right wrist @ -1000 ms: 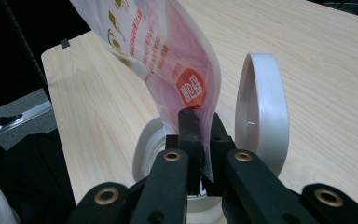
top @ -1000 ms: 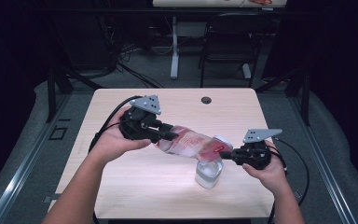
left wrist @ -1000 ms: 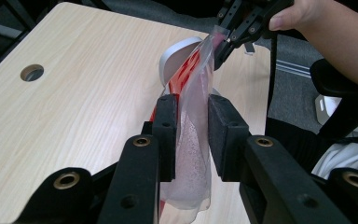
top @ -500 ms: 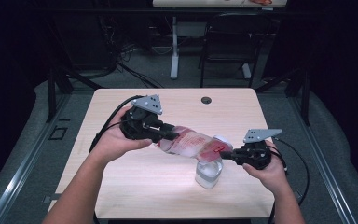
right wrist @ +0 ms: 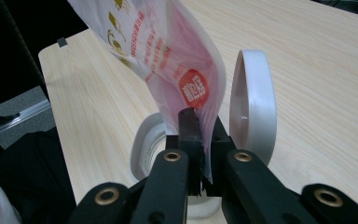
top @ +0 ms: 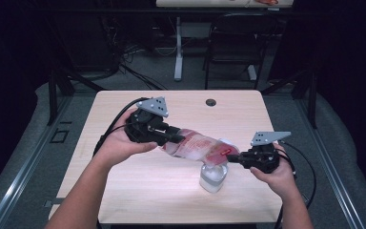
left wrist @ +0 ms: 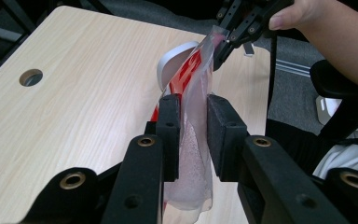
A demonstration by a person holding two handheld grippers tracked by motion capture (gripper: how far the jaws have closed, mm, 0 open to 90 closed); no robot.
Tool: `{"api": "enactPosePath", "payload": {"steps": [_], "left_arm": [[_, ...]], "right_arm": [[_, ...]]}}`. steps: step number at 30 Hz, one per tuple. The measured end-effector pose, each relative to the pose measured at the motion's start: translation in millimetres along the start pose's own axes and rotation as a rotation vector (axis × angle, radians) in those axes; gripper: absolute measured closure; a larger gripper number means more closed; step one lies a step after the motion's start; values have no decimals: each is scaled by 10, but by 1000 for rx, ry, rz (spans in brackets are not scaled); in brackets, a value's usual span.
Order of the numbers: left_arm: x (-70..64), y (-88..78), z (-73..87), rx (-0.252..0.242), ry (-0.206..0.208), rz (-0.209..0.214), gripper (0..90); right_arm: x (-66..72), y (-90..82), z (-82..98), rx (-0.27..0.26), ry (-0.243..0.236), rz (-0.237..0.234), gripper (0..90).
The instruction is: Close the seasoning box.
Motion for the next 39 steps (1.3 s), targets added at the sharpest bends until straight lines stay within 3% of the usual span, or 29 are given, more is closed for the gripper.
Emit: {"api": "enactPosePath", "payload": {"steps": [6,31,39], "left_arm": [[-30,28,-44,-6,7,8,759],[-14,9,-26,-1,4,10,759],[-18,5,-32,-5,1,10,759]], "right_arm": [[5,-23,4,19,-11,15,896],[85,-83,30,52,-10,-61,897],[90,-89,24,50,-13,-60,897]]}}
Point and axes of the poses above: each handheld gripper's, and its own axes: y roughly forward along the jaws, z roughly out of its underside, x roughly to its left, the point moved 7 cm from there along y, roughly forward along the jaws, and after that the axes turned 9 degrees about -z, right-handed, at the moved point
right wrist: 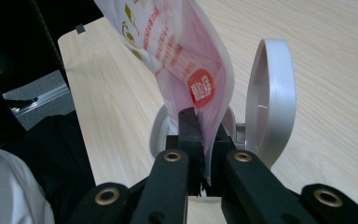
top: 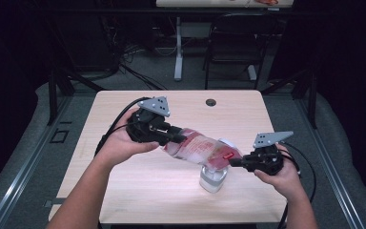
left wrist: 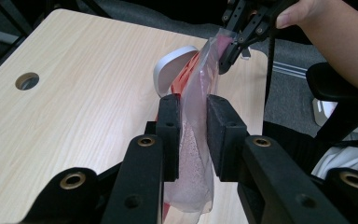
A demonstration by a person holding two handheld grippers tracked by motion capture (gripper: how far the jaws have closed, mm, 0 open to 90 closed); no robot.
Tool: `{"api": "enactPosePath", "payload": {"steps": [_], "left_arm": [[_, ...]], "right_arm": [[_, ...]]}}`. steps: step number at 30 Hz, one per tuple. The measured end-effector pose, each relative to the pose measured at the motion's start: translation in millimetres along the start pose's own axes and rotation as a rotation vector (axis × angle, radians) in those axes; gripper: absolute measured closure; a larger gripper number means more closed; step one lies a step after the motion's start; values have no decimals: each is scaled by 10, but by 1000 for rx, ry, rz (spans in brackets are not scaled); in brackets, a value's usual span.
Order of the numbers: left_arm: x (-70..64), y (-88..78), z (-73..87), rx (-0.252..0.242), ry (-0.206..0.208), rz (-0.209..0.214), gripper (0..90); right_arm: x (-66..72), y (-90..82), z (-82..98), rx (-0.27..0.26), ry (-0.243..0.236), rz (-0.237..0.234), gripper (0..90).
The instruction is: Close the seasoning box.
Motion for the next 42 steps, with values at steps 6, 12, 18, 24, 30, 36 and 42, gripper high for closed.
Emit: {"api": "enactPosePath", "payload": {"steps": [6,12,18,24,30,36,42], "left_arm": [[4,4,4,-1,1,-2,759],[8,5,6,1,4,-3,759],[13,-22,26,2,-6,-6,759],[16,-25,37,2,-6,-6,759],[14,-11,22,4,-5,-4,759],[12,-7,14,5,-2,-2,759],[12,-13,22,3,-1,-2,759]], "right_arm": [[-2,-15,-2,-3,2,8,896],[-10,-7,-3,-4,3,13,896],[1,32,-19,-1,-3,19,897],[4,56,-26,-1,-4,22,896],[-5,46,-16,-2,0,20,896],[-14,45,-7,-3,3,18,897],[-11,45,-13,-3,0,20,897]]}}
Point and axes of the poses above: each handheld gripper's, and its own axes: y roughly forward along the jaws, z roughly out of its underside, x roughly to its left, the point moved 7 cm from there along y, roughly forward along the jaws, and after that the axes turned 9 degrees about -z, right-handed, at the moved point
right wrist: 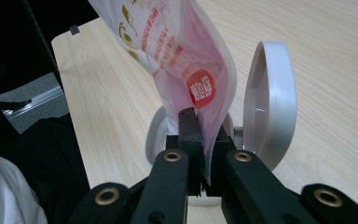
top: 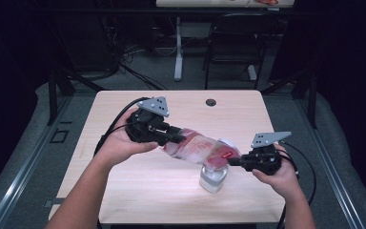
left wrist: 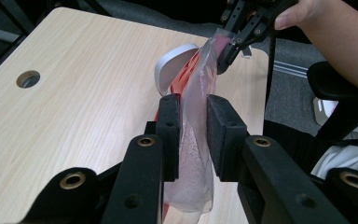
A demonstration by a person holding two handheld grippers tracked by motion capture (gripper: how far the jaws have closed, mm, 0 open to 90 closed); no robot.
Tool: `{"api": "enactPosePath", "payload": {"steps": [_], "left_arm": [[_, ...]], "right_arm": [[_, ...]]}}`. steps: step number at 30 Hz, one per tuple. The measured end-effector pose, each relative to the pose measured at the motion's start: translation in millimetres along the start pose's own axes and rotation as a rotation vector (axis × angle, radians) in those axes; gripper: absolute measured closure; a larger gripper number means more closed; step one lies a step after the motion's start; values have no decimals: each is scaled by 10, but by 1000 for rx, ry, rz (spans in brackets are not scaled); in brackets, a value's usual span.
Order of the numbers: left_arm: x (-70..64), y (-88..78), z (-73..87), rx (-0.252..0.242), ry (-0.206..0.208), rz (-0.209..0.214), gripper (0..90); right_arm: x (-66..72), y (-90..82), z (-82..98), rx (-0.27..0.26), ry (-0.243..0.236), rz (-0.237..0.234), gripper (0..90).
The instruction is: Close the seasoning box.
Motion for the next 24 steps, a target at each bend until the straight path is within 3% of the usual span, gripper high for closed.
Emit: {"api": "enactPosePath", "payload": {"steps": [24], "left_arm": [[9,1,46,0,-13,5,758]], "right_arm": [[3,-17,-15,-7,-5,8,896]]}}
Point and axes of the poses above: each handheld gripper's, and its own axes: y roughly forward along the jaws, z roughly out of its underside, x roughly to its left, the point moved 7 cm from there along y, roughly forward along the jaws, and after that the axes turned 9 degrees about -z, right-handed, at the moved point
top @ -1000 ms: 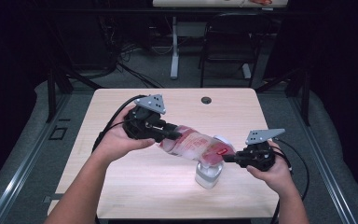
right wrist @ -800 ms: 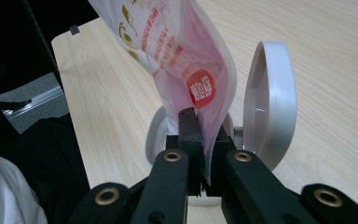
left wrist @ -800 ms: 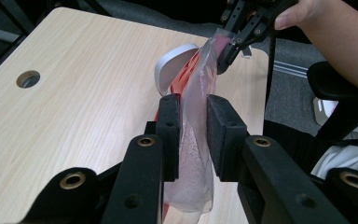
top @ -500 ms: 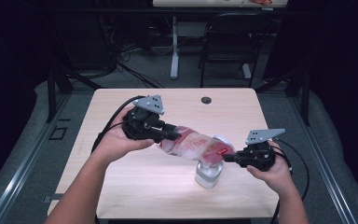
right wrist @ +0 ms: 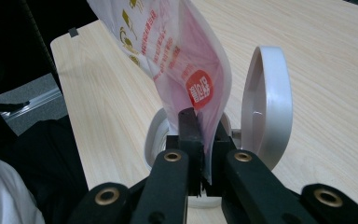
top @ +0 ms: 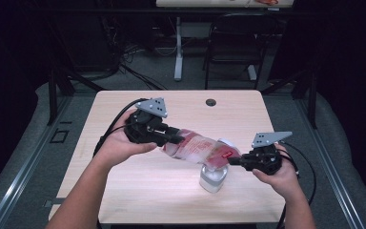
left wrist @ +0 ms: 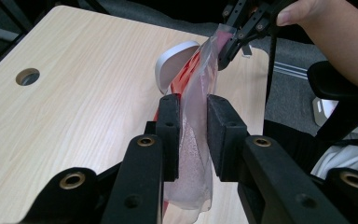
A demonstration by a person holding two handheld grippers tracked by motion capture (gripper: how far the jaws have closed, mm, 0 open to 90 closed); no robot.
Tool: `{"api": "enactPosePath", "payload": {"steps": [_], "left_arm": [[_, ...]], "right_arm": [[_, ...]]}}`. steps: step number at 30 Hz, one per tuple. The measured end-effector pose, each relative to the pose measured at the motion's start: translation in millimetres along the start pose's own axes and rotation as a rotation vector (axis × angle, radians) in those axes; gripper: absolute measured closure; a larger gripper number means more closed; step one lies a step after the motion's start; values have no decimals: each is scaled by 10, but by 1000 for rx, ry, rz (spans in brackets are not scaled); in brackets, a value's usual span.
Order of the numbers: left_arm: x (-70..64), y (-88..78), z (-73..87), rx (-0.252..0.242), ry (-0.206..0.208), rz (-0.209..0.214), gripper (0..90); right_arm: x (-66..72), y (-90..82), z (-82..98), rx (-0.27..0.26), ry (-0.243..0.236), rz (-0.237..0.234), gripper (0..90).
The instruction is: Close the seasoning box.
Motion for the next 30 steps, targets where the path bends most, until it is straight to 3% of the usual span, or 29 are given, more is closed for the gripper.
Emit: {"api": "enactPosePath", "payload": {"steps": [23,30], "left_arm": [[-38,37,-73,4,20,2,756],[-21,20,-30,-2,8,1,756]], "right_arm": [[-38,-6,38,7,13,1,896],[-21,-11,26,2,9,-4,896]]}}
Point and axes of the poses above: each handheld gripper's, and its own axes: y roughly forward along the jaws, z roughly out of its underside, x roughly to its left, the point moved 7 cm from there along y, roughly forward along the jaws, and after that the axes turned 9 degrees about -z, right-handed, at the moved point
